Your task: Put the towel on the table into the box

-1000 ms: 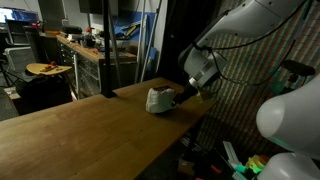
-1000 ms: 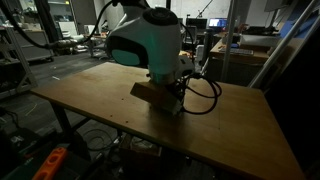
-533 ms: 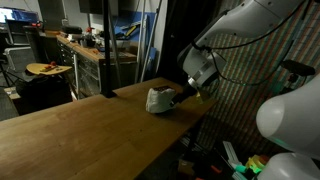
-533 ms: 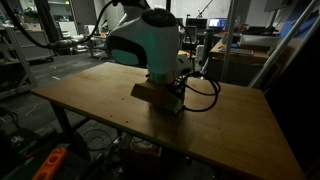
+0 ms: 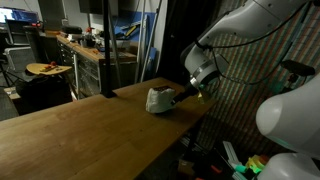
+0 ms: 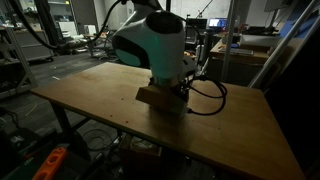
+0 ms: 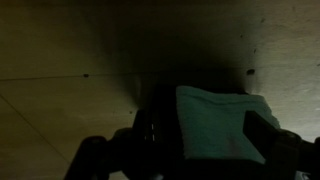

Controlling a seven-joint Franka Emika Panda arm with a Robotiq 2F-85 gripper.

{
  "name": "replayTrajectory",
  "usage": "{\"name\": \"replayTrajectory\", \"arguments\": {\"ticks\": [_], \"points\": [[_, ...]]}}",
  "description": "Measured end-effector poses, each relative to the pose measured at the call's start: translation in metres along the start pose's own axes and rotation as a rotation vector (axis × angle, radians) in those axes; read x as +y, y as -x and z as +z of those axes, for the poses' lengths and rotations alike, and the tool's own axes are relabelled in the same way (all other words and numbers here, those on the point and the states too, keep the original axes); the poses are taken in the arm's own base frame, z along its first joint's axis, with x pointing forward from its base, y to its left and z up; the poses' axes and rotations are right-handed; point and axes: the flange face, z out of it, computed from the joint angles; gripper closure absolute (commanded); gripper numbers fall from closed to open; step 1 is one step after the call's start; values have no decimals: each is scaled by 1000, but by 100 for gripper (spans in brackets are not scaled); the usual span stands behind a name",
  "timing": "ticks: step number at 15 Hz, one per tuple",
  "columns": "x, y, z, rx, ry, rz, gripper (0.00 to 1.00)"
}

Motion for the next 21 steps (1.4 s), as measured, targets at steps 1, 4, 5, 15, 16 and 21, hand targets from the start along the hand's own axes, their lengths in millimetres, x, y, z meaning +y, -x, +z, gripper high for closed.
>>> {"name": "replayTrajectory", "arguments": {"ticks": [1,4,5,15,16,21], "points": [[0,-2,0,9,-2,-3,0],[-4,-6,3,29,-15,-13,3],[-6,-7,5,33,-21,-14,11],[-11,-4,13,39,-50,-7,94],[-11,-3,14,39,-51,-6,97],[-11,-3,13,39,-51,-4,96]]}}
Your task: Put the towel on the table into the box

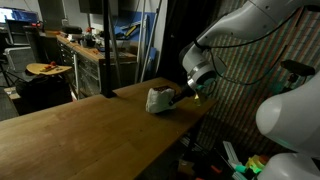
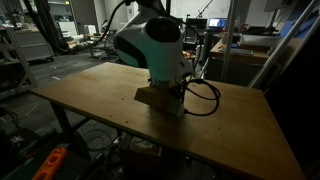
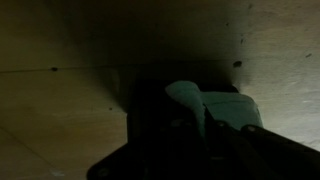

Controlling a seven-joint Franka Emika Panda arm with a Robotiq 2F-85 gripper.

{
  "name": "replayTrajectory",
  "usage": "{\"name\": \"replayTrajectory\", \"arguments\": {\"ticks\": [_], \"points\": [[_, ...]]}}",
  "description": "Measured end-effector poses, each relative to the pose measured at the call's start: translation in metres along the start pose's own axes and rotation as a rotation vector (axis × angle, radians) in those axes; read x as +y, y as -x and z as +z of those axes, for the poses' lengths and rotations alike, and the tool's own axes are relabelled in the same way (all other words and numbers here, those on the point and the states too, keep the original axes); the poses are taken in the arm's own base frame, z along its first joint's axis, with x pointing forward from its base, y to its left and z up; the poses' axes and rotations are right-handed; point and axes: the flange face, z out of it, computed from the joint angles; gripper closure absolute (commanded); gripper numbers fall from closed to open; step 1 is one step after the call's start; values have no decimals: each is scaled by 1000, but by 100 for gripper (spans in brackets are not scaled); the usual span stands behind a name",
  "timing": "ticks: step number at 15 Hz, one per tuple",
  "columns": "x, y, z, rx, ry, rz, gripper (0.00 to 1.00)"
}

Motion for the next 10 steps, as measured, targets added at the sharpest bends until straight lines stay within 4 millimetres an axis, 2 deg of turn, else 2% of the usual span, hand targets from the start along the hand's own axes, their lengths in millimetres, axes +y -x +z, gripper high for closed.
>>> {"name": "replayTrajectory", "arguments": {"ticks": [4,10], "points": [[-1,-6,-8,1,11,14,96],[-15,-33,-40,-24,63,22,96]]}}
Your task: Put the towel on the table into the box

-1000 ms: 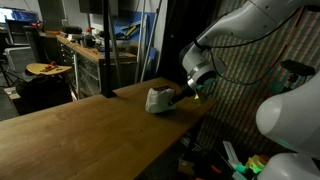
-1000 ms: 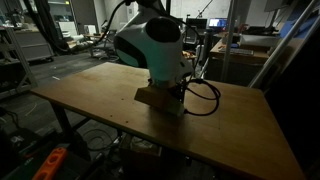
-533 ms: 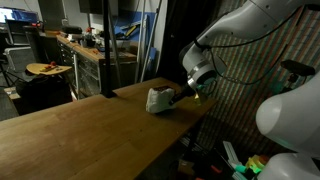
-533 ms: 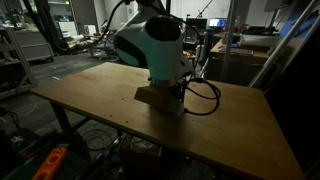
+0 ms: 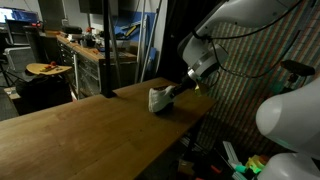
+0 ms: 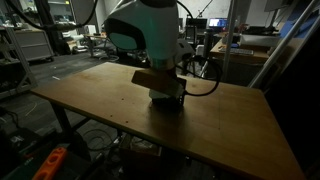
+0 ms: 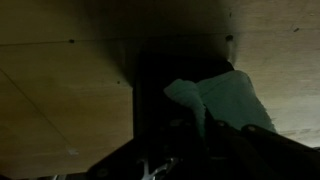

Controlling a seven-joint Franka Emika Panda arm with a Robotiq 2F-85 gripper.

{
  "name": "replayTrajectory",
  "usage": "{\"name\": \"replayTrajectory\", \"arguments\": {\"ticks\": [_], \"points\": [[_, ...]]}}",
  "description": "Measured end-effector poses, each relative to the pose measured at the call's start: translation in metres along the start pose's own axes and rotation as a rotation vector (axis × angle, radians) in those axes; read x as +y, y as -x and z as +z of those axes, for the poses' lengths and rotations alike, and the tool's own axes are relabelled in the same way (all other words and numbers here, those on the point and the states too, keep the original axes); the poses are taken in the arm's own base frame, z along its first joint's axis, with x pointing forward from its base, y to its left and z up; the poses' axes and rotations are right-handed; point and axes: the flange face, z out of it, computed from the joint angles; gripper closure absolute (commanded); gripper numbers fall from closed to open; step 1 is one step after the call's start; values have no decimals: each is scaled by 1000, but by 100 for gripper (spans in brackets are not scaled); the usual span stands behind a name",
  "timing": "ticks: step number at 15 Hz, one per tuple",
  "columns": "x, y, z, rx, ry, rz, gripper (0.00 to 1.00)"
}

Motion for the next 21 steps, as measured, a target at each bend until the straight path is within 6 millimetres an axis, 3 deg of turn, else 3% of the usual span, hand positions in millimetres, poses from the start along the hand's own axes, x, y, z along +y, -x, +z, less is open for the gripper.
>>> {"name": "replayTrajectory", "arguments": {"ticks": [10,14,17,21], "points": [[-65,-55,-43,-121,85,-76,96],[-89,-75,-52,-156,120,-131,96],[-97,-81,-53,-174,137,-160,96],[-90,-78,-43,-179,152,-157,96]]}}
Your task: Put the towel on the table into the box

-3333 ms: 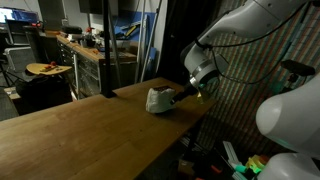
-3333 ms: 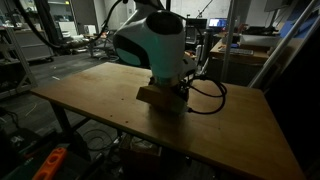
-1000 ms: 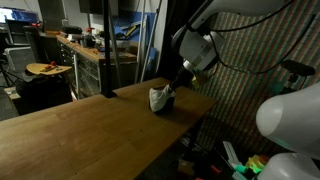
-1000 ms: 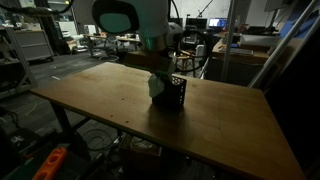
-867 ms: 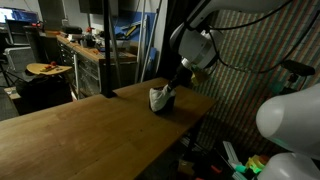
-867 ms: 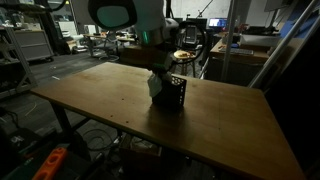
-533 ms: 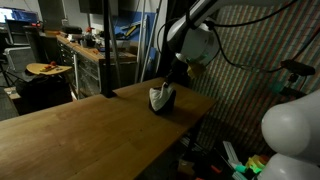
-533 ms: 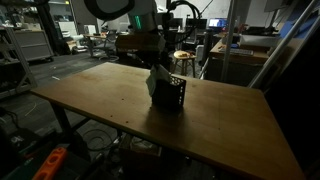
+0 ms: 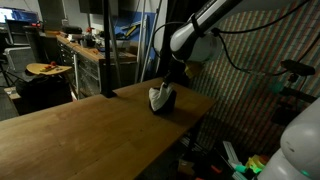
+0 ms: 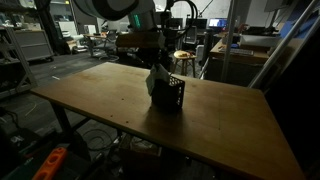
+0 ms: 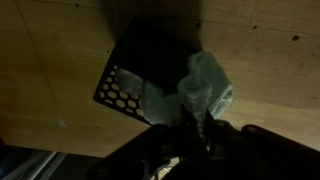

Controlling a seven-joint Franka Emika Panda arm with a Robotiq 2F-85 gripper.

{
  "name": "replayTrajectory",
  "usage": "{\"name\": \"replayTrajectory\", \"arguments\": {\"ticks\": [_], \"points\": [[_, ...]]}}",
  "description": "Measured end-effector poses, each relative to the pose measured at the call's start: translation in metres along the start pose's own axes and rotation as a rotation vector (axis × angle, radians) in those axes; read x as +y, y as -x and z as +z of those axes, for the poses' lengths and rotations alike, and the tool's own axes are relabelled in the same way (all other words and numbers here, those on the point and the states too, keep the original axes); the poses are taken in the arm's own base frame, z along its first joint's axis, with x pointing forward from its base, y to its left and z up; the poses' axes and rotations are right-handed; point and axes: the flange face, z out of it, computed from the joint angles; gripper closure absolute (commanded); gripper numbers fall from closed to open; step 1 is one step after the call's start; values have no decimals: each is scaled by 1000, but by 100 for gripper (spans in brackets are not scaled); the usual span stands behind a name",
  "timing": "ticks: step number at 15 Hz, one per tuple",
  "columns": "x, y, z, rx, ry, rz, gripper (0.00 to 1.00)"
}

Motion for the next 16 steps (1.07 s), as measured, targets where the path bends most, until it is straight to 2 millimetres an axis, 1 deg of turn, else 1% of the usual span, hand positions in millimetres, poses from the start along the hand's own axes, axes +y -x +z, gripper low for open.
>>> {"name": "replayTrajectory", "arguments": {"ticks": [5,7,11,16], "points": [[9,5,25,30,24,16,96],[10,4,31,55,43,16,96],[11,-1,32,97,68,14,96],[8,-7,32,105,69,4,96]]}}
